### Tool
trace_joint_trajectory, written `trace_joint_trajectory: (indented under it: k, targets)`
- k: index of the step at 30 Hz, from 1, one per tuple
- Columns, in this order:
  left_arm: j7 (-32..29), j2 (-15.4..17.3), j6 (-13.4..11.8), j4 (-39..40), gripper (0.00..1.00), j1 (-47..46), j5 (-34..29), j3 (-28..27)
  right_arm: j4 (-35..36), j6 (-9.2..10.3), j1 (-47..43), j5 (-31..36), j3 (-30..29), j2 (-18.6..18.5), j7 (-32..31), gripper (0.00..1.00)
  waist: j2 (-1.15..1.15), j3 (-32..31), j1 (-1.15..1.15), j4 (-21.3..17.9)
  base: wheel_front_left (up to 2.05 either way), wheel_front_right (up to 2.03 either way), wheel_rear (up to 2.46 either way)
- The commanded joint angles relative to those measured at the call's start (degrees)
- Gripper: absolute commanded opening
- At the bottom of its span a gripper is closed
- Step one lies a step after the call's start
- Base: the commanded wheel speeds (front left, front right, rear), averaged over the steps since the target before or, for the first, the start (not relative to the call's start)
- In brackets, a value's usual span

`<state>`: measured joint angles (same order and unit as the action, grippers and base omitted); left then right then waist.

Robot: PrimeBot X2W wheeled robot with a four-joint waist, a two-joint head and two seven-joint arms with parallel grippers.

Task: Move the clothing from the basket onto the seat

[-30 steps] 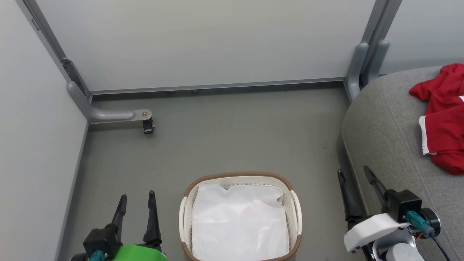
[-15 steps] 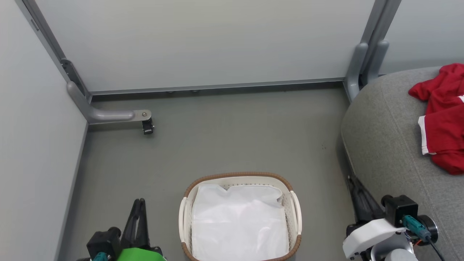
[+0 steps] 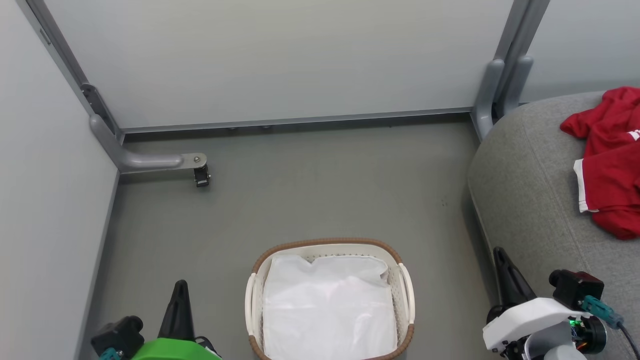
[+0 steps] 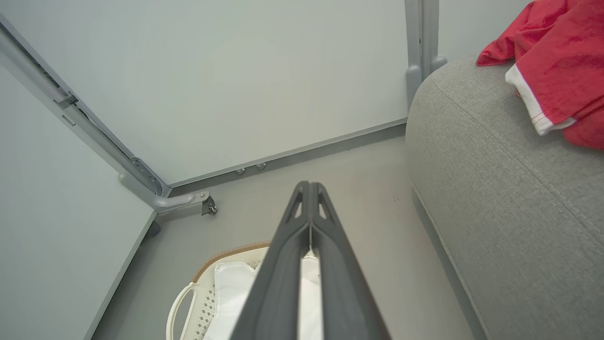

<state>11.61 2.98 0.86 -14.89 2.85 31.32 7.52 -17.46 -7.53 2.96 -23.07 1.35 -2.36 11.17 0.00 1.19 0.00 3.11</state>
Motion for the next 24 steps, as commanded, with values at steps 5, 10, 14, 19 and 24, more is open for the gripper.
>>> trace_joint_trajectory:
  k: [5, 10, 14, 19, 24]
  targets:
    - [-1.4, 0.63, 0.82, 0.75, 0.0, -2.32, 5.96, -1.14, 1.27, 0.01, 1.38, -6.53, -0.9, -0.21, -1.54, 0.0, 0.0, -0.05, 0.0, -0.15, 0.0, 0.0, 0.0]
    - [-2.4, 0.76, 1.24, 0.69, 0.0, -2.84, 10.12, -1.82, 1.46, 0.01, 1.57, -11.03, -1.41, -0.24, -2.7, 0.0, 0.0, -0.1, 0.0, -0.28, 0.0, 0.0, 0.0]
    - [-3.27, 0.86, 1.6, 0.77, 0.0, -3.31, 13.52, -2.43, 1.62, 0.02, 1.74, -14.73, -1.84, -0.27, -3.65, 0.0, 0.0, -0.13, 0.0, -0.4, 0.0, 0.0, 0.0]
    - [-4.21, 0.96, 1.98, 0.86, 0.0, -3.75, 17.23, -3.14, 1.78, 0.02, 1.89, -18.8, -2.29, -0.3, -4.7, 0.0, 0.0, -0.18, 0.0, -0.53, 0.0, 0.0, 0.0]
    - [-5.15, 1.02, 2.37, 0.93, 0.0, -4.21, 20.9, -3.78, 1.95, 0.02, 2.02, -22.81, -2.74, -0.33, -5.74, 0.0, 0.0, -0.22, 0.0, -0.67, 0.0, 0.0, 0.0]
